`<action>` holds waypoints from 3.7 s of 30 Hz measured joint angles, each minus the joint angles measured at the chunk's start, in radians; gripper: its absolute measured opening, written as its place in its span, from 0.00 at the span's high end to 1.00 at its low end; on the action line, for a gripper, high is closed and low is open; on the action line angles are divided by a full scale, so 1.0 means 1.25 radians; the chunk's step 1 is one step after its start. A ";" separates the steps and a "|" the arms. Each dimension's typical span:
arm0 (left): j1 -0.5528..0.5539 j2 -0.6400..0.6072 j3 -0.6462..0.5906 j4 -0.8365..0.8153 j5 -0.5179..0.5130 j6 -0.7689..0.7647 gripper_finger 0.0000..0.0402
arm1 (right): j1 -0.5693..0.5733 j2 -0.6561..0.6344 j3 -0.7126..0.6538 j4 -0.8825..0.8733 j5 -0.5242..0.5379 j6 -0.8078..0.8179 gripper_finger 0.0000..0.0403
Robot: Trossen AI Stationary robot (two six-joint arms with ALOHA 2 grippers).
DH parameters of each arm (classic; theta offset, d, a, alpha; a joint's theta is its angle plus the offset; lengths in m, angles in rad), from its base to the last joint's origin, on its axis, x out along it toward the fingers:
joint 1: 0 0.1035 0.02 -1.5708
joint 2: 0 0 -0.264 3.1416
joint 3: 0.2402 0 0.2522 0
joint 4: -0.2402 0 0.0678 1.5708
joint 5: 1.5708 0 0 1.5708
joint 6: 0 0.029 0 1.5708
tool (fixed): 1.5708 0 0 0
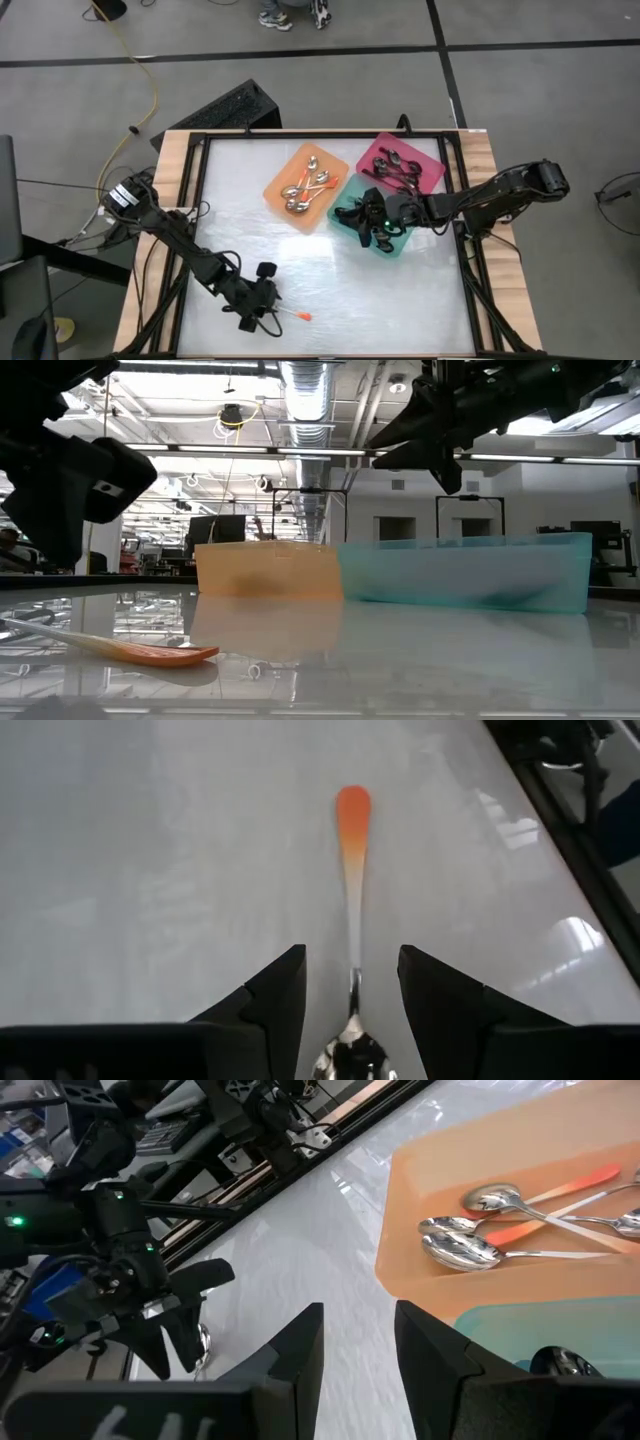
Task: Sort silverware by color (type)
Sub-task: Put the orange spoon into the orange bin
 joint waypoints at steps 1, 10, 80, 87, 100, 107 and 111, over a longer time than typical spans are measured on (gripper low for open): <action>-0.001 0.000 -0.001 0.000 -0.003 -0.001 0.64 | 0.000 0.000 0.000 0.000 0.000 0.000 0.67; 0.009 0.068 -0.001 0.087 0.043 0.000 0.64 | 0.000 0.000 0.000 0.000 0.001 0.001 0.67; 0.007 -0.482 -0.001 0.252 -0.542 0.144 1.00 | 0.005 0.058 0.072 0.333 0.007 -0.195 0.47; 0.061 -0.482 -0.001 0.326 -0.441 0.218 1.00 | -0.002 0.186 0.267 0.287 0.003 -0.241 0.38; 0.125 -0.482 -0.001 0.363 -0.282 0.255 1.00 | 0.020 0.249 0.497 0.105 -0.037 -0.384 0.38; 0.167 -0.479 -0.001 0.355 -0.228 0.264 1.00 | 0.016 0.248 0.531 0.115 -0.067 -0.404 0.38; 0.195 -0.480 -0.001 0.356 -0.183 0.262 1.00 | 0.021 0.249 0.534 0.093 -0.080 -0.420 0.38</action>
